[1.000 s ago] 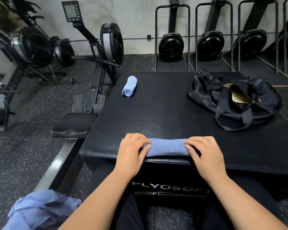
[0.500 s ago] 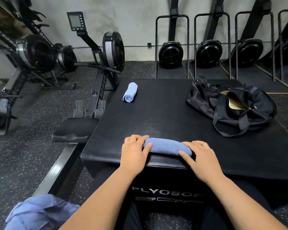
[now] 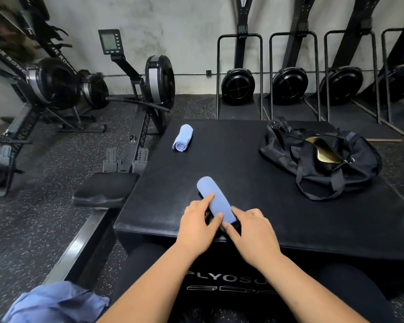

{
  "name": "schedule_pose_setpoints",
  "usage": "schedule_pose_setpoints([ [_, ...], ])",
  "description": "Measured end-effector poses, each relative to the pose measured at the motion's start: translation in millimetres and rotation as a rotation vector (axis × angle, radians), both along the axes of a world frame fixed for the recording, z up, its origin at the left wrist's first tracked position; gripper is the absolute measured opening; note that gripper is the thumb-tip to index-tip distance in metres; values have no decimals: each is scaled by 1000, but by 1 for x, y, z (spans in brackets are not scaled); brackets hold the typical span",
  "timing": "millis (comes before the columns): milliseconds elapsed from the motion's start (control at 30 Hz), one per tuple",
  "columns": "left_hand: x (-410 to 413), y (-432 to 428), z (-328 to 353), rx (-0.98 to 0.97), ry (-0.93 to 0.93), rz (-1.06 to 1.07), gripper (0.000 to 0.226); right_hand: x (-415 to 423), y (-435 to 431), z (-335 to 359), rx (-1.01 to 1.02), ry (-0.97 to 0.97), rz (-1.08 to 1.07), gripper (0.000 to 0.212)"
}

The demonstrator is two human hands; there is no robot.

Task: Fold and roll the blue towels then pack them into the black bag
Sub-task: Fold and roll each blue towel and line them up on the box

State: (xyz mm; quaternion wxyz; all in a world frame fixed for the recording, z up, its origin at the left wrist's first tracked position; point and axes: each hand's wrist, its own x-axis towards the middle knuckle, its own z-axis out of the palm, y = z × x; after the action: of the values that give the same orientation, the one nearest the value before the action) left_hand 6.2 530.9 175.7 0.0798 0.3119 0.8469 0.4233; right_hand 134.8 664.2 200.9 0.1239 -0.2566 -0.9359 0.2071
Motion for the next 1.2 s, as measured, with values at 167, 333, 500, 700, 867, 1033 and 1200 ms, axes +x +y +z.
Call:
schedule_pose_setpoints([
  [167,-16,2,7,-13,-34,-19,65,-16,1,5,-17,-18,72,47],
  [333,-28,14,15,-84,2,-152,64,-33,15,0,-26,5,22,45],
  [500,-44,17,22,-186,98,-196,62,-43,20,0,43,-61,104,56],
  [700,-69,13,31,-259,208,-145,57,-81,18,5,124,-52,73,47],
  [867,-97,7,30,-245,245,-140,46,-114,20,5,125,-46,70,41],
  [1033,-133,-1,16,-309,259,-56,62,-152,29,1,129,-35,71,48],
  [1200,-170,-2,3,-351,274,13,69,-194,37,0,134,-25,40,49],
])
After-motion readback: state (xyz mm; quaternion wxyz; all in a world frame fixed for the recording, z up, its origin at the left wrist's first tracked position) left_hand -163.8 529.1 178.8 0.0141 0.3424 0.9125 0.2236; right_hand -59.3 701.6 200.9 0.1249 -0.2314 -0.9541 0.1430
